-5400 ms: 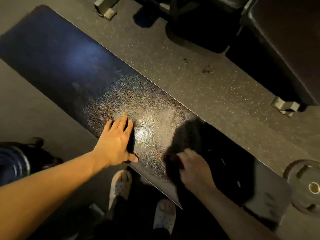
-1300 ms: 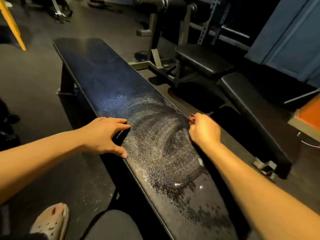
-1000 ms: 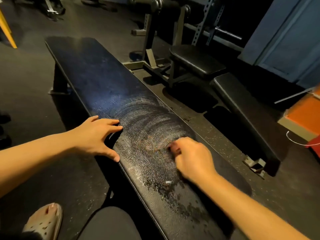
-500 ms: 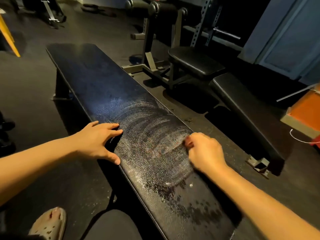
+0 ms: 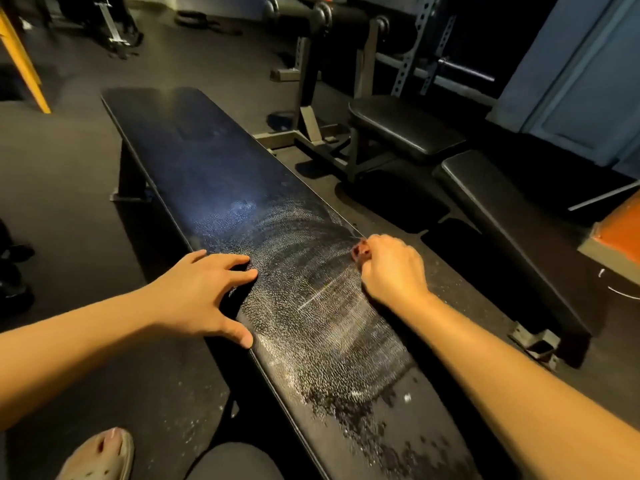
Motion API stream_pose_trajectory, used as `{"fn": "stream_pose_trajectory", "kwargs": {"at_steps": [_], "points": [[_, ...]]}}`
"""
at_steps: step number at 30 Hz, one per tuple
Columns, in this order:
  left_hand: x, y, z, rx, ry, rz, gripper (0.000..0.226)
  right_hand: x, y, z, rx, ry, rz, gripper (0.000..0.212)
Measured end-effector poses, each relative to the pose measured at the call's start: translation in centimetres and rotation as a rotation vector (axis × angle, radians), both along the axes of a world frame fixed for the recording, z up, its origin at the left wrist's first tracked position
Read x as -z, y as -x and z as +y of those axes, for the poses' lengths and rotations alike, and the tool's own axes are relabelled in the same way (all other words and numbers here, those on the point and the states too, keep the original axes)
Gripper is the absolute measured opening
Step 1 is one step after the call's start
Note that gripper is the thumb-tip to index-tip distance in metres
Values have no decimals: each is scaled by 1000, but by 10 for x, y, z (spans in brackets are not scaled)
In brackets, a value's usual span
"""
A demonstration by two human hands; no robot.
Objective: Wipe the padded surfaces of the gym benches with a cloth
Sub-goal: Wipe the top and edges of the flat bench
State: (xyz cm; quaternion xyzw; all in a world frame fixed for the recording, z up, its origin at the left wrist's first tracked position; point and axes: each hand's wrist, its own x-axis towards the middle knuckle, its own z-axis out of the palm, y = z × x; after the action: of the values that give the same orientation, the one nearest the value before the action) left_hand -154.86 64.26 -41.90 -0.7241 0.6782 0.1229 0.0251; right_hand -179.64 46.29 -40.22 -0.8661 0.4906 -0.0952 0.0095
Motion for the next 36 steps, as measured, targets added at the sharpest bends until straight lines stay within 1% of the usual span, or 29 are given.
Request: {"fn": "stream_pose_trajectory", "kwargs": {"at_steps": [2, 4, 7, 8, 10, 12, 13, 14, 16, 18, 20, 22, 24, 26, 28, 30, 31, 33, 35, 36], "points": [[0, 1, -1, 10, 12, -9, 141, 3, -26, -39, 36, 21, -4, 10], [1, 0, 0, 10, 20, 5, 136, 9, -65, -58, 57, 1, -50, 14], [2, -1, 2, 3, 28, 18, 134, 11, -126, -44, 16, -25, -133, 19], [2, -2, 3, 1, 25, 16, 134, 8, -139, -26, -32, -49, -140, 19], [2, -2, 5, 1, 29, 13, 133, 7, -145, 19, -203, -107, -109, 16], [3, -1, 8, 5, 48, 9, 131, 9, -111, 61, -379, -131, -64, 15], [3, 0, 10, 5, 66, 4, 130, 11, -85, 69, -416, -141, -69, 16], [4, 1, 12, 4, 93, 0, 128, 11, -55, 67, -386, -156, -70, 16], [8, 4, 14, -6, 146, 8, 127, 9, -8, 35, -183, -135, 16, 10], [8, 6, 15, -23, 156, 15, 129, 6, 12, -13, -2, -49, 39, 5], [4, 7, 13, -41, 128, 9, 133, 5, -6, -38, 60, 2, 39, 4], [0, 7, 9, -50, 98, 15, 133, 9, -48, -31, 50, -17, -38, 13], [-2, 8, 10, -59, 78, 29, 135, 10, -86, 6, -28, -79, -96, 15], [-1, 8, 16, -70, 88, 36, 135, 14, -91, 60, -192, -139, -98, 13], [-1, 9, 22, -78, 104, 51, 131, 12, -54, 114, -363, -156, -94, 12], [-6, 12, 24, -82, 89, 62, 135, 6, 2, 137, -472, -180, -97, 9], [-8, 14, 24, -88, 70, 59, 140, 4, 28, 137, -442, -189, -29, 7], [-11, 18, 22, -109, 36, 49, 142, 1, 58, 109, -262, -147, 119, 12], [-15, 24, 20, -121, 20, 33, 129, -1, 61, 68, -80, -23, 148, 6], [-17, 27, 20, -130, 14, 28, 121, -1, 53, 53, -14, 6, 115, 9]]}}
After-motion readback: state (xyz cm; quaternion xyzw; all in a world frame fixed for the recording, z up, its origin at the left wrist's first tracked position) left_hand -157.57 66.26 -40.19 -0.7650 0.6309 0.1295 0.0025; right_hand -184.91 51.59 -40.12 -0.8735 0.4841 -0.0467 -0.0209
